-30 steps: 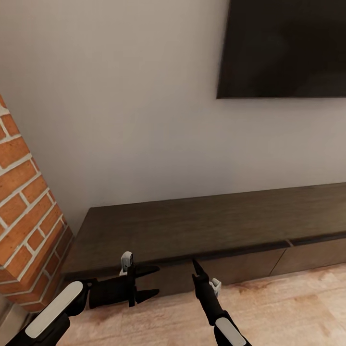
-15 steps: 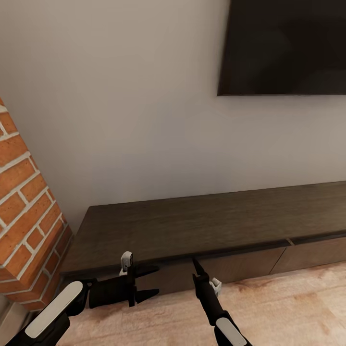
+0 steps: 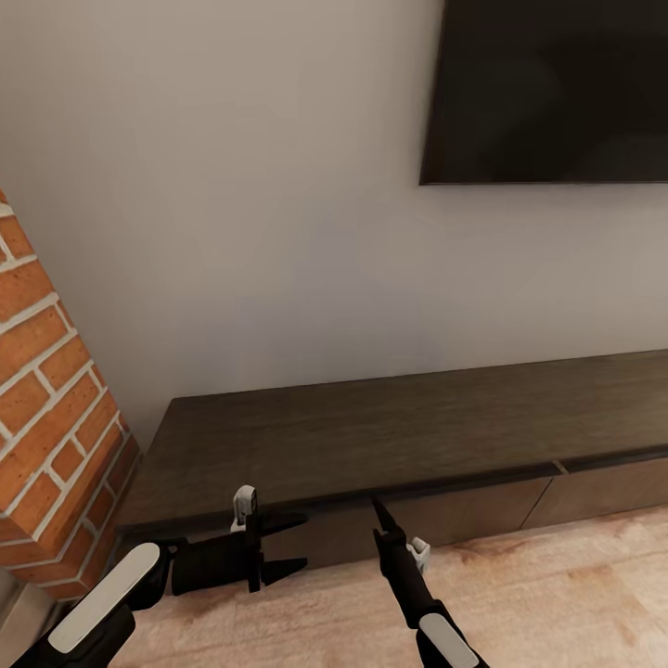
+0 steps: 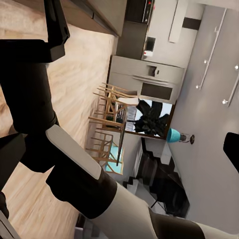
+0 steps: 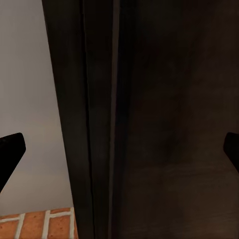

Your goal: Place each of the two pumpkins and all three candles from the living room inside a cabinet in the living room (use any cabinet), then make sure every cabinet is closed, and position the cauldron so it is next to a table in the living room.

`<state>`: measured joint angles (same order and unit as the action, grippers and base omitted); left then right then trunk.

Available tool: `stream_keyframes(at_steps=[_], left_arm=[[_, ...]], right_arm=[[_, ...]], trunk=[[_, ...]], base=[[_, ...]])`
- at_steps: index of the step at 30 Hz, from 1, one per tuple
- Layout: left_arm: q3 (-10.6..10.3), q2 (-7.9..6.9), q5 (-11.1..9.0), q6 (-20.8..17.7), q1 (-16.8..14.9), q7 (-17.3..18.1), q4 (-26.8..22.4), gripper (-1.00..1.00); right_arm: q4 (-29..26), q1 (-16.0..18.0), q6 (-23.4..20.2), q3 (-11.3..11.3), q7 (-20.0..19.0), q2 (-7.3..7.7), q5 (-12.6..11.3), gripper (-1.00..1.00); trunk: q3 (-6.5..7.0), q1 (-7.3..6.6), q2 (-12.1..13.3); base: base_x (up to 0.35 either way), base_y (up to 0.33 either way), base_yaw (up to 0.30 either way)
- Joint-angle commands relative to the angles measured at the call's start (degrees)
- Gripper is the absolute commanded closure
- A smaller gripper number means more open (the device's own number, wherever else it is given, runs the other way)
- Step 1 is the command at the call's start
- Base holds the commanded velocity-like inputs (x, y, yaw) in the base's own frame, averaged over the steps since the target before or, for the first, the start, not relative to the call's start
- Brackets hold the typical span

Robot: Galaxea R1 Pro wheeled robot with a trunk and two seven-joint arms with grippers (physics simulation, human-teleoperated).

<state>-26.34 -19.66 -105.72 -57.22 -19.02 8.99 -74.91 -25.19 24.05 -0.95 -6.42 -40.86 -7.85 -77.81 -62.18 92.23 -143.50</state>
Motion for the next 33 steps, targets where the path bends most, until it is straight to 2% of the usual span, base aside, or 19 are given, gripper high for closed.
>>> stream_keyframes(at_steps=[1, 33], left_arm=[[-0.11, -0.04, 0.43, 0.0, -0.05, 0.59, 0.03, -1.0], [-0.11, -0.03, 0.43, 0.0, -0.05, 0.59, 0.03, -1.0]], right_arm=[[0.02, 0.03, -0.1, -0.26, -0.19, 0.03, -0.59, -1.0], [0.04, 0.03, -0.03, -0.26, -0.19, 0.03, -0.59, -1.0]], trunk=[[-0.05, -0.01, -0.02], [-0.05, -0.01, -0.02]], base=[[0.005, 0.0, 0.0], [0.045, 0.0, 0.0]])
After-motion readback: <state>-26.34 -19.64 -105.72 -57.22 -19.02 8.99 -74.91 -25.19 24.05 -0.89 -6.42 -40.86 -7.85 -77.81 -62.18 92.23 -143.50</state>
